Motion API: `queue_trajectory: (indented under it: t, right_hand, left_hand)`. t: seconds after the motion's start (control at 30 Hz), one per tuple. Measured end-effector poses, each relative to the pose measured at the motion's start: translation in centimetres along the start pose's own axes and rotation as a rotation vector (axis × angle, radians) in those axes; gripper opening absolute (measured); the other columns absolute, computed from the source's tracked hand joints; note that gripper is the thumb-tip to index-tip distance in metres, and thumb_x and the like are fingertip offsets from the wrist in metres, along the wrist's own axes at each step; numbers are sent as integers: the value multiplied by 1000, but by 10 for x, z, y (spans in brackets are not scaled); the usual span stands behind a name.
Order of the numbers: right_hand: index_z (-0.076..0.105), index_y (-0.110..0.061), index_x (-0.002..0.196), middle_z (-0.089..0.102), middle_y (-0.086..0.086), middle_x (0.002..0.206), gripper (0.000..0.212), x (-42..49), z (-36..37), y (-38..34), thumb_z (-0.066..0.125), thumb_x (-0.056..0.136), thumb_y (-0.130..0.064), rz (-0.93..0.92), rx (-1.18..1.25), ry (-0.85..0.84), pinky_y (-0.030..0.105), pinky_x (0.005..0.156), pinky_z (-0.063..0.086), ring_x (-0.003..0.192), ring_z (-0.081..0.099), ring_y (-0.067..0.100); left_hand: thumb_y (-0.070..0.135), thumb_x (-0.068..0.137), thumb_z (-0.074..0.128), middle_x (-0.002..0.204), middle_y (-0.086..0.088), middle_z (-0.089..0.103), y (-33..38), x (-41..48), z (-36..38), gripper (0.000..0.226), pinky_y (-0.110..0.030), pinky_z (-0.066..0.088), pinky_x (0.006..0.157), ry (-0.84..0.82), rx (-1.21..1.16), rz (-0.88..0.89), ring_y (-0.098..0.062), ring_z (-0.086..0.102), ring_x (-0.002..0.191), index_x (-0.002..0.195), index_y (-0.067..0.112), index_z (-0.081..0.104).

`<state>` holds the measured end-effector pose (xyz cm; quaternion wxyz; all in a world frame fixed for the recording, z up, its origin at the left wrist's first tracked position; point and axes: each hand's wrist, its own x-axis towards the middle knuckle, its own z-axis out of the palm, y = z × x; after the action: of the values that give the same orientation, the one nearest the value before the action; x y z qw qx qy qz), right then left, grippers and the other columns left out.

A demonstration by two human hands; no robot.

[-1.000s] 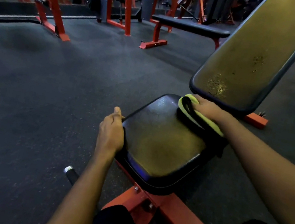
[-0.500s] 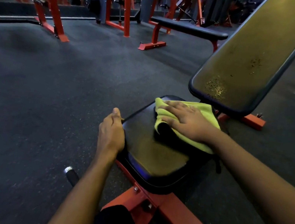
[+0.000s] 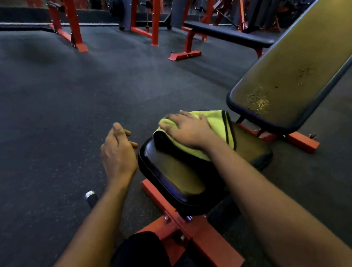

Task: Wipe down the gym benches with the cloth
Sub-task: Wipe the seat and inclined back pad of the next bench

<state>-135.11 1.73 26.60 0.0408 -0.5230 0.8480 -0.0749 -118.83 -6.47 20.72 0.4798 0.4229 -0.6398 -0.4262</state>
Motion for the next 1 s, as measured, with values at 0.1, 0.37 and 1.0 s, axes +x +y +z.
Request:
queue_trajectory:
  t: [0.1,0.37,1.0]
  right_hand:
    - [31,-36,151,23,-19,161,59,-37,2,-16,27,99,-63,-64,-4,22,59,118,7,151,15,13]
    - [39,-41,145,30,-16,159,60,-141,31,-26,25,94,-70,28,24,329,59,118,7,150,20,16]
    - [28,-42,153,-9,-3,166,78,-149,86,-58,57,82,-61,748,904,991,49,123,12,153,-1,27]
  left_hand:
    - [60,96,19,73,-8,70,11,2,-10,60,-45,56,67,-72,-49,19,-26,68,68,88,18,62]
    - [70,89,16,115,-18,68,26,27,32,80,-49,43,104,-541,194,-46,-34,61,111,104,13,70]
    - [42,106,23,135,-30,52,27,10,42,60,-42,35,106,-536,379,-28,-41,45,128,127,-1,59]
